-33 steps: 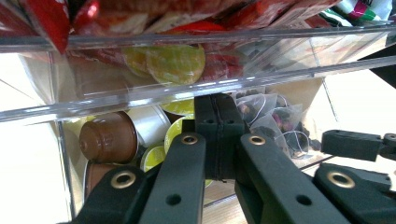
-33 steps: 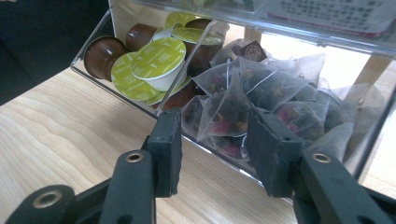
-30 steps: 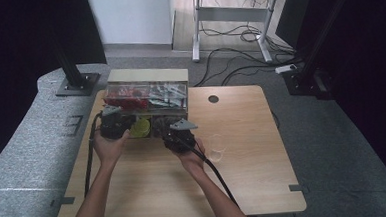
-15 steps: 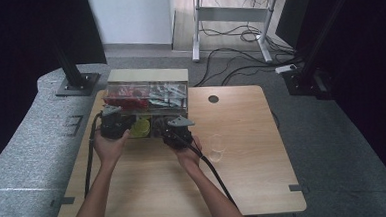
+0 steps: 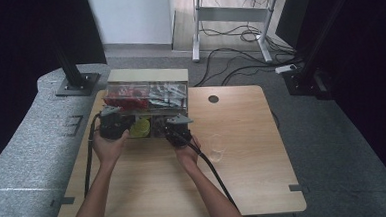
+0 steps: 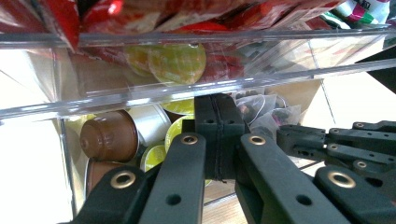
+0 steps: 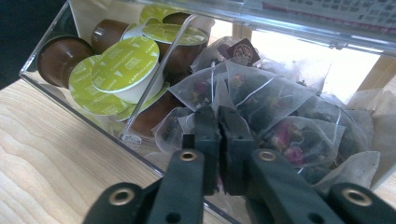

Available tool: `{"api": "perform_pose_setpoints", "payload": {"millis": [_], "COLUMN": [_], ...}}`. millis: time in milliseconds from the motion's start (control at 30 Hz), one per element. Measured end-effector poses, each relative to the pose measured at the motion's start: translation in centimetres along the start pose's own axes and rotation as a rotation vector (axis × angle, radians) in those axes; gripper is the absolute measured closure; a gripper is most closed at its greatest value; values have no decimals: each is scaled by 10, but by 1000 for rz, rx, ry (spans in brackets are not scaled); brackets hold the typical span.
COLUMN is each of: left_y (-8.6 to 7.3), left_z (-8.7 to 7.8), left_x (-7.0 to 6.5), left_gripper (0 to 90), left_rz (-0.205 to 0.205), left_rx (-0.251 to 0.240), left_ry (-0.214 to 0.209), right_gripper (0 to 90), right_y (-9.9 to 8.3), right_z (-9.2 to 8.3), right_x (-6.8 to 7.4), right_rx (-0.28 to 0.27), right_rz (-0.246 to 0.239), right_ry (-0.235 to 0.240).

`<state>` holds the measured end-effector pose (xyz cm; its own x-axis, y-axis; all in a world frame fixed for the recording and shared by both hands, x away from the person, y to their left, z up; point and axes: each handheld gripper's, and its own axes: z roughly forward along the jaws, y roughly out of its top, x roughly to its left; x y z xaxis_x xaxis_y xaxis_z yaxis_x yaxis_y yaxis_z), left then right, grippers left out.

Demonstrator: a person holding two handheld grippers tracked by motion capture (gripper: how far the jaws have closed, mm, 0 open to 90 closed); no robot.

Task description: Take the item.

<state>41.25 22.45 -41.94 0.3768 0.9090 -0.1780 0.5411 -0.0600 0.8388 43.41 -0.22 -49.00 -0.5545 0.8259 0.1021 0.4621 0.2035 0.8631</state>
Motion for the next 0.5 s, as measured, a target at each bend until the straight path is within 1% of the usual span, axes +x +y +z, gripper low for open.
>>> {"api": "perform_pose_setpoints", "payload": {"millis": [100, 200, 367, 500], "left_y": [0, -1, -1, -1], "left_z": [0, 0, 0, 1], "left_x": [0, 0, 0, 0], "left_gripper": [900, 900, 900, 900], "left_rz": [0, 0, 0, 1], "left_rx": [-1, 0, 1, 3], "left_ry": [1, 0, 2, 4], "right_gripper": [889, 889, 889, 888], "right_y": [0, 0, 0, 2], "right_z": [-2, -6, -12, -18], "right_x": [-1, -2, -6, -7], "right_rx": [-1, -17, -42, -61], "right_rz": [-4, 0, -6, 0], "right_ry": [8, 13, 9, 21]}}
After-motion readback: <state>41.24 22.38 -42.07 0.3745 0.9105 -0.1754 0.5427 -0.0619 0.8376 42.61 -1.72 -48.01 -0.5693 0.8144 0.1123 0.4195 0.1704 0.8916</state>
